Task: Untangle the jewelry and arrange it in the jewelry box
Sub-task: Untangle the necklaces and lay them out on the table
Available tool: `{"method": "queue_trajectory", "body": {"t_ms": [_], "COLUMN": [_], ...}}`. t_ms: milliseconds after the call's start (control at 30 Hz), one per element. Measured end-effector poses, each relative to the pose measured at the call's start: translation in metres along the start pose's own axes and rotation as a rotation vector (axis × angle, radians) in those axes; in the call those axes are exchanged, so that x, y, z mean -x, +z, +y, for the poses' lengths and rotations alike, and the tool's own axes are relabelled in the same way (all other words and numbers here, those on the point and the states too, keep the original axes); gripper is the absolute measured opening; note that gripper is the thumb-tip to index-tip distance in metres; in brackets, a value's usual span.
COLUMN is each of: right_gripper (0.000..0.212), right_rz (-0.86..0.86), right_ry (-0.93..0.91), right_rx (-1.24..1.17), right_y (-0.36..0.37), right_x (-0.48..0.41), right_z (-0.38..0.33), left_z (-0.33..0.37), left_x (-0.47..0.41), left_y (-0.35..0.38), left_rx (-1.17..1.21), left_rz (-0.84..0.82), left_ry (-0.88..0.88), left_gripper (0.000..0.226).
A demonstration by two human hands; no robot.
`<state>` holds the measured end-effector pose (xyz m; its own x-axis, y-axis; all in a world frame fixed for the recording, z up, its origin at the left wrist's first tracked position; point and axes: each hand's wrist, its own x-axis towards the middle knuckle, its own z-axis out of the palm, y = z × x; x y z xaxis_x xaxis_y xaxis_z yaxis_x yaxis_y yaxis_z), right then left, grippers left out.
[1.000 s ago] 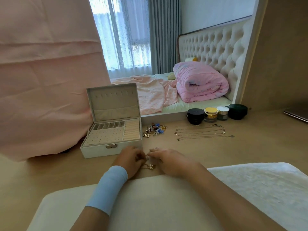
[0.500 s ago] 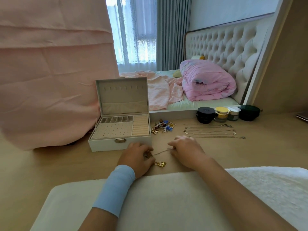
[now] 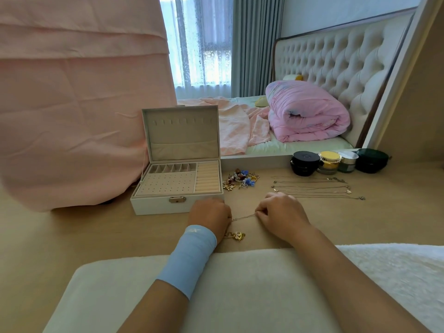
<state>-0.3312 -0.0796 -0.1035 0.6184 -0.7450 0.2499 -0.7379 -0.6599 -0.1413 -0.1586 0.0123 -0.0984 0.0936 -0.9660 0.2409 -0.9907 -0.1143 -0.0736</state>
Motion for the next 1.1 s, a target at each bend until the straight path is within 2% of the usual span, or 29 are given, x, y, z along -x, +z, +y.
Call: {"method": "queue_trajectory", "body": {"t_ms": [100, 167, 300, 433, 600, 667, 767, 867, 967, 1100], "right_gripper": [0.027, 0.028, 0.024, 0.019, 0.014, 0.016, 0.022, 0.028, 0.033, 0.034], "right_rz": [0.01, 0.031, -0.024, -0.151, -0.169, -0.181, -0.2, -0.231, -0.273, -0.324], "right_ry": [-0.012, -0.025, -0.026, -0.011, 0.033, 0.059, 0.104, 0.157, 0.179, 0.247], "right_rx": [-0.035, -0.12, -0.593, -1.003, -1.188, -1.287, -1.362, -1.326, -1.26, -1.322], "right_y": [0.003, 0.007, 0.006, -0.004, -0.015, -0.017, -0.019, -0.021, -0.022, -0.022], "right_x": [0.0, 0.0, -0.001, -0.001, 0.001, 0.0, -0.002, -0.001, 0.0, -0.002], "right_z": [-0.001, -0.001, -0.004, -0.01, -0.015, -0.011, -0.004, 0.003, 0.007, 0.015], "left_z": [0.007, 0.011, 0.003, -0.008, -0.015, -0.018, -0.025, -0.033, -0.04, -0.035], "left_x": [-0.008, -0.009, -0.005, -0.007, -0.013, -0.012, -0.009, -0.008, -0.007, -0.004], "left_y": [-0.001, -0.006, -0.019, -0.024, -0.029, -0.034, -0.038, -0.037, -0.034, -0.029], "left_rx": [-0.083, -0.018, 0.518, 1.006, 1.344, 1.376, 1.174, 1.043, 1.037, 1.106], "left_rz": [-0.052, -0.059, -0.108, -0.097, -0.171, -0.233, -0.295, -0.331, -0.318, -0.305], "left_ry": [-0.005, -0.032, -0.175, -0.176, -0.138, -0.134, -0.106, -0.069, -0.1, -0.122], "left_gripper": [0.028, 0.028, 0.014, 0.017, 0.017, 0.017, 0.015, 0.014, 0.017, 0.022]}}
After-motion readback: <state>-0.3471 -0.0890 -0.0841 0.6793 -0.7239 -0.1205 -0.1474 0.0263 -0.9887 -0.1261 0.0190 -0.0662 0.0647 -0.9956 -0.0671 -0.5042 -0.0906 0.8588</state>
